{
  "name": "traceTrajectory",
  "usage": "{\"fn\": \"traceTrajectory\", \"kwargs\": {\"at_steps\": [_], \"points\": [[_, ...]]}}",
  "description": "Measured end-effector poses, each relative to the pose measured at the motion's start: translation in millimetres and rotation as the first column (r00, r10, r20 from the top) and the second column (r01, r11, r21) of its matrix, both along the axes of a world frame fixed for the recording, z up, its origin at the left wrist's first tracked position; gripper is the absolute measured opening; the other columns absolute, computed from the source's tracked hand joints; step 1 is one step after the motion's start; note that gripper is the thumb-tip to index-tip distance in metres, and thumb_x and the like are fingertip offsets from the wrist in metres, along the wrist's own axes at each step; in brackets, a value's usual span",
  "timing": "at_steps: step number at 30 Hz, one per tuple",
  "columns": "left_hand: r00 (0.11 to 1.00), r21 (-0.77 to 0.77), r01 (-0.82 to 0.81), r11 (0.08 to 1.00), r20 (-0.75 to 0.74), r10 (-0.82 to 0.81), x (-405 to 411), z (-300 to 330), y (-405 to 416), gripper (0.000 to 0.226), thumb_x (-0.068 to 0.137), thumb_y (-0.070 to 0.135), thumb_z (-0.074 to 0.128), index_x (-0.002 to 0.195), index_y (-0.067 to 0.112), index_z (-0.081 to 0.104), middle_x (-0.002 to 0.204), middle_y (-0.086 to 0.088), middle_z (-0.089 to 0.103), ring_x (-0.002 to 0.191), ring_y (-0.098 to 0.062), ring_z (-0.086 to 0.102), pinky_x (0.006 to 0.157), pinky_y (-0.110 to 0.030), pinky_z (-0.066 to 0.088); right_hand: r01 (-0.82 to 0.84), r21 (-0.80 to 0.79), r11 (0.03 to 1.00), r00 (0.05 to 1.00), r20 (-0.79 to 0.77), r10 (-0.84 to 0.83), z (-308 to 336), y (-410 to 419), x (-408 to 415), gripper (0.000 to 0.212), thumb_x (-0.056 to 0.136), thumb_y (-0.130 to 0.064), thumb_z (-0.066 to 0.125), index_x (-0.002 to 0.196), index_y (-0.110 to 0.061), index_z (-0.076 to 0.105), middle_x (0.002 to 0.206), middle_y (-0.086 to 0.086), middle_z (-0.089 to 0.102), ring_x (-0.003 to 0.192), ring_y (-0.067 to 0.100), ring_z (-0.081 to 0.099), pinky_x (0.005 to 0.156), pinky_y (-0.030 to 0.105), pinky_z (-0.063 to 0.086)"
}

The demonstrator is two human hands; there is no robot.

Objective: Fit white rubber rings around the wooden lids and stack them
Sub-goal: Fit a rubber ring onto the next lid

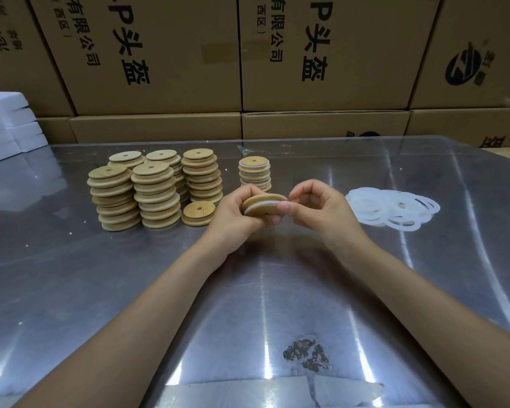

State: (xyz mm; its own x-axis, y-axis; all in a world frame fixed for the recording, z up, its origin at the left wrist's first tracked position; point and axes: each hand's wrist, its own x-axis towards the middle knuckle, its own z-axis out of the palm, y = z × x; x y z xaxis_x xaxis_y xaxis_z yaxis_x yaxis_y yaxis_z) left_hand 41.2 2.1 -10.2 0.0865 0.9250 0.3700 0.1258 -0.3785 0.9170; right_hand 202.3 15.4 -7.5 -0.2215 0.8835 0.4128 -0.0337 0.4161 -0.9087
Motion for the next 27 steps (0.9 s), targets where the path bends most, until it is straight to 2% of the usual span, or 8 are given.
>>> {"fn": "traceTrajectory", "kwargs": {"at_steps": [3,6,11,14,16,22,25,27], "points": [[0.999,-0.045,0.035,0.998,0.026,-0.034,-0.4,-1.1,-0.2,0.025,0.074,-0.005,0.074,0.094,0.002,0.060,0.085,-0.009,0.061,0.079,-0.014,0.056,0.071,-0.026,0.049,-0.006,-0.114,0.993,1.000,0.013,0.008,-1.1,0.4,2.4,0.020,0.071,-0.030,0.077,0.073,-0.023,0.057,0.070,-0.007,0.061,0.065,0.000,0.058,0.062,0.017,0.052],[0.986,-0.121,0.111,0.986,0.138,-0.094,1.9,-2.7,-0.5,0.034,0.079,0.000,0.070,0.109,0.011,0.061,0.096,-0.003,0.066,0.088,-0.011,0.063,0.069,-0.020,0.052,-0.028,-0.215,0.976,0.998,-0.056,0.016,0.9,0.6,3.3,0.027,0.068,-0.047,0.068,0.075,-0.023,0.059,0.067,-0.012,0.066,0.067,0.001,0.064,0.061,0.017,0.053],[0.902,-0.324,0.223,0.919,0.426,-0.069,3.5,2.7,0.7,0.032,0.096,0.022,0.049,0.127,0.012,0.051,0.105,-0.004,0.066,0.083,-0.009,0.069,0.063,-0.021,0.055,-0.054,-0.302,0.952,0.991,-0.131,0.014,3.6,1.8,5.9,0.011,0.091,-0.030,0.060,0.088,-0.020,0.062,0.075,-0.009,0.071,0.069,0.005,0.069,0.057,0.016,0.052],[0.833,-0.371,0.299,0.879,0.551,-0.051,1.8,5.9,0.1,0.037,0.100,0.025,0.041,0.133,0.011,0.048,0.109,-0.007,0.065,0.081,-0.014,0.071,0.062,-0.025,0.058,-0.060,-0.293,0.954,0.994,-0.110,0.028,1.6,1.5,5.4,0.003,0.090,-0.021,0.063,0.092,-0.019,0.063,0.075,-0.008,0.069,0.066,0.004,0.066,0.059,0.016,0.053],[0.803,-0.383,0.340,0.859,0.594,-0.053,1.3,7.1,-0.9,0.037,0.101,0.025,0.038,0.134,0.011,0.048,0.108,-0.009,0.067,0.083,-0.019,0.072,0.063,-0.025,0.058,-0.052,-0.278,0.959,0.996,-0.083,0.030,0.4,1.6,5.0,0.007,0.088,-0.018,0.065,0.094,-0.017,0.064,0.073,-0.005,0.068,0.064,0.003,0.063,0.058,0.016,0.052],[0.801,-0.406,0.354,0.843,0.597,-0.049,2.4,8.4,-2.9,0.042,0.099,0.025,0.040,0.137,0.007,0.045,0.116,-0.014,0.066,0.092,-0.028,0.070,0.065,-0.025,0.059,0.033,-0.215,0.976,0.999,0.033,-0.026,-4.8,4.1,3.5,0.008,0.090,-0.020,0.063,0.097,-0.015,0.063,0.070,-0.006,0.067,0.058,0.001,0.057,0.055,0.016,0.050],[0.800,-0.419,0.353,0.837,0.598,-0.038,4.5,9.5,-2.2,0.040,0.099,0.030,0.039,0.130,0.007,0.051,0.128,-0.016,0.060,0.101,-0.026,0.067,0.078,-0.027,0.056,0.117,-0.129,0.985,0.986,0.133,-0.100,-9.7,5.8,-0.3,0.010,0.089,-0.026,0.063,0.099,-0.022,0.061,0.085,-0.010,0.065,0.060,-0.001,0.057,0.054,0.017,0.049],[0.784,-0.411,0.376,0.831,0.619,-0.049,6.1,11.2,-2.6,0.044,0.099,0.039,0.038,0.123,0.006,0.055,0.121,-0.015,0.063,0.087,-0.019,0.069,0.084,-0.029,0.054,0.151,-0.033,0.988,0.962,0.234,-0.140,-13.6,6.6,-2.8,0.024,0.083,-0.034,0.070,0.105,-0.028,0.060,0.099,-0.016,0.064,0.073,-0.003,0.061,0.063,0.016,0.051]]}}
